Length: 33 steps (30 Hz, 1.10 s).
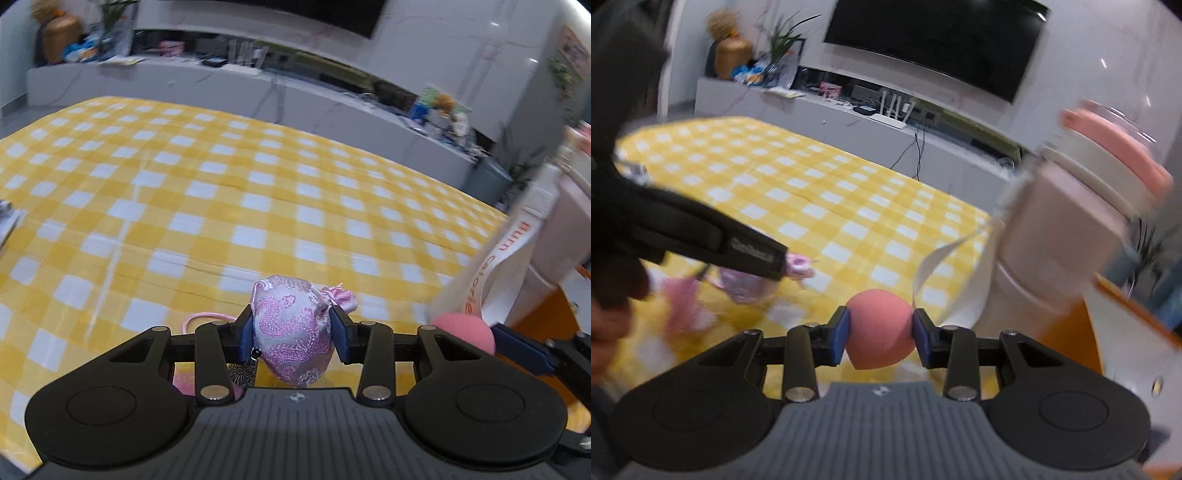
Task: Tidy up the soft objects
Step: 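Carry the pouch and ball into the orange box while opening both tools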
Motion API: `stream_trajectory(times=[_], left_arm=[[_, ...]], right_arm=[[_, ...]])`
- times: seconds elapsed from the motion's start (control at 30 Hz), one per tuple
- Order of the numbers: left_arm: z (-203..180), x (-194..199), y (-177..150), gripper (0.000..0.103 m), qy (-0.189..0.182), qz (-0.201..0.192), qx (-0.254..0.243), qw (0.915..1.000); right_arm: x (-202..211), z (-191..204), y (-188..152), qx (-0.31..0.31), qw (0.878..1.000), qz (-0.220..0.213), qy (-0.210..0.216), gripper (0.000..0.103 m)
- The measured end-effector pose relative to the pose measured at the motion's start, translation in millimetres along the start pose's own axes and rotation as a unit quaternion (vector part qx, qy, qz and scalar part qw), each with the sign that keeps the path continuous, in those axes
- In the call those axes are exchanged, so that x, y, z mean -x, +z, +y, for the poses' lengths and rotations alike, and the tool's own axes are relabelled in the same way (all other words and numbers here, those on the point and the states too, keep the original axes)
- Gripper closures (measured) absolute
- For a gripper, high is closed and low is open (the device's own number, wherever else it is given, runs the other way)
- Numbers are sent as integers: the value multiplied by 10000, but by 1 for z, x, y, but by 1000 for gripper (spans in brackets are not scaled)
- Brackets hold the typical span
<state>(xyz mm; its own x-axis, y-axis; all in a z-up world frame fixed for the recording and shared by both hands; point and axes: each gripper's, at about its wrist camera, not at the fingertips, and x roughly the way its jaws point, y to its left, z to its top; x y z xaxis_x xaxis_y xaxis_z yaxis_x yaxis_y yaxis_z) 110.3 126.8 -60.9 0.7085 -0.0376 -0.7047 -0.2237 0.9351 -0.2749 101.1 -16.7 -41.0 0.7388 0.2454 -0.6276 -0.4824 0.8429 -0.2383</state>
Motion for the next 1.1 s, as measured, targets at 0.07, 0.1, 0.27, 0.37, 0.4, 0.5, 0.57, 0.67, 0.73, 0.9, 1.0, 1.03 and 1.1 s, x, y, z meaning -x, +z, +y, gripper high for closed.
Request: stream_trajectory(times=[0.07,0.1,0.27,0.37,0.4,0.5,0.57,0.67,0.73,0.9,1.0,1.03,1.1], left_arm=[[-9,3,-4,56,-186,-86,-191,9996],[-15,6,-5,56,-280,-135,-316,9990],[-39,28,-14,56,-482,-242,-811,9952],[-49,45,-19,56,-633,-271,-841,9941],[-55,53,-22,56,-703,-312,-873,9932],[-71,70,-26,56,-899,-366,-968,9906],[-88,80,-26,56,-1055,-418,-1142,9870],[-120,94,-24,56,-1284,-585,-1453,9793],[-144,100,-24,56,-1491,-610,-1589,9741],[-210,96,-27,56,-1831,-580,-2168,9571],[-250,88,-28,56,-2106,-530,-2488,9439],[-262,83,-27,56,-2184,-514,-2574,9399],[-284,73,-26,56,-2175,-492,-2731,9358]], right_arm=[[17,-11,-5,-306,9995,36,83,67],[26,-18,-7,-470,9988,37,125,67],[66,-45,-16,-905,9955,-142,227,67],[86,-62,-20,-1138,9930,-291,131,67],[91,-70,-21,-1244,9916,-338,92,67],[108,-94,-27,-1518,9873,-458,-99,67],[119,-114,-32,-1808,9822,-478,-145,67],[130,-150,-42,-2361,9705,-460,-137,67],[137,-172,-49,-2569,9650,-472,-233,67],[150,-223,-66,-2812,9569,-510,-520,67],[148,-248,-73,-2838,9551,-451,-724,66],[146,-257,-77,-2849,9545,-412,-783,66],[142,-271,-83,-2843,9538,-322,-916,66]])
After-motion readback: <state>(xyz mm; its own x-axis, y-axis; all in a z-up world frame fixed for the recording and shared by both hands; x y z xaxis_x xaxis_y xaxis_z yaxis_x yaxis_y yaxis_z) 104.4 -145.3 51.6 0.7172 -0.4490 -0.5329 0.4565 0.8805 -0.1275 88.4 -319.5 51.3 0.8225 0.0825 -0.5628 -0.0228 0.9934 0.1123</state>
